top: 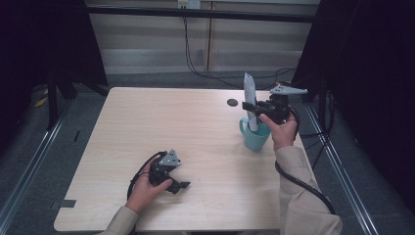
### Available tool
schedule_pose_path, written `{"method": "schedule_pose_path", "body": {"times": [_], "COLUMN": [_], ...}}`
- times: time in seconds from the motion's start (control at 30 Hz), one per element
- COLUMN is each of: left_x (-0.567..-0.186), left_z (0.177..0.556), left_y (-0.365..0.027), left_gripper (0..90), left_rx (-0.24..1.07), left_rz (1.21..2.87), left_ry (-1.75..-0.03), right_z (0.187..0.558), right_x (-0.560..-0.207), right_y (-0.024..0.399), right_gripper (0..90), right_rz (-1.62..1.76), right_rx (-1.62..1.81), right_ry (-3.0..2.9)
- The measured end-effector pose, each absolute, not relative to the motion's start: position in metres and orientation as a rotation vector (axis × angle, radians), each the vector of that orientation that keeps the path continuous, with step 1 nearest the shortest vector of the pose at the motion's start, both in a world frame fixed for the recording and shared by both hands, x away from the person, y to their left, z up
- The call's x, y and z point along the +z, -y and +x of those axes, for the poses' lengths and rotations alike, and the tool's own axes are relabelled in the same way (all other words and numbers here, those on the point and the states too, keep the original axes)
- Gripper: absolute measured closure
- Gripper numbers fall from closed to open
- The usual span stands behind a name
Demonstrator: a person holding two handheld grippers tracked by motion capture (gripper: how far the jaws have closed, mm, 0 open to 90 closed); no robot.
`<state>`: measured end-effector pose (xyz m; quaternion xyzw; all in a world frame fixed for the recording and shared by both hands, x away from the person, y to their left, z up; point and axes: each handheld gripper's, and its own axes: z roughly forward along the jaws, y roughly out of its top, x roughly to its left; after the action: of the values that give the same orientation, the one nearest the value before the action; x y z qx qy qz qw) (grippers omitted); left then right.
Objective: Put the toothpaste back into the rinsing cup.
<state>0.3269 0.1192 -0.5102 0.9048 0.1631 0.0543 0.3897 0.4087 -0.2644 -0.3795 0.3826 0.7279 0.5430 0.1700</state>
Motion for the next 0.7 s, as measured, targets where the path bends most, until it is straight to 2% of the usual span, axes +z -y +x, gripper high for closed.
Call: {"method": "schedule_pose_path", "body": {"times": [0.7], "left_x": [-0.51], "left_z": [0.327], "left_y": [-0.119], "left_gripper": [8.7], "left_rx": [0.134], "left_rz": [2.301], "left_ry": [-0.414], "right_z": [0.411], "right_x": [-0.404], "right_y": [0.281], "right_gripper": [71.6], "right_rz": [1.105], "right_rx": [1.488], "right_ry": [-2.015]}}
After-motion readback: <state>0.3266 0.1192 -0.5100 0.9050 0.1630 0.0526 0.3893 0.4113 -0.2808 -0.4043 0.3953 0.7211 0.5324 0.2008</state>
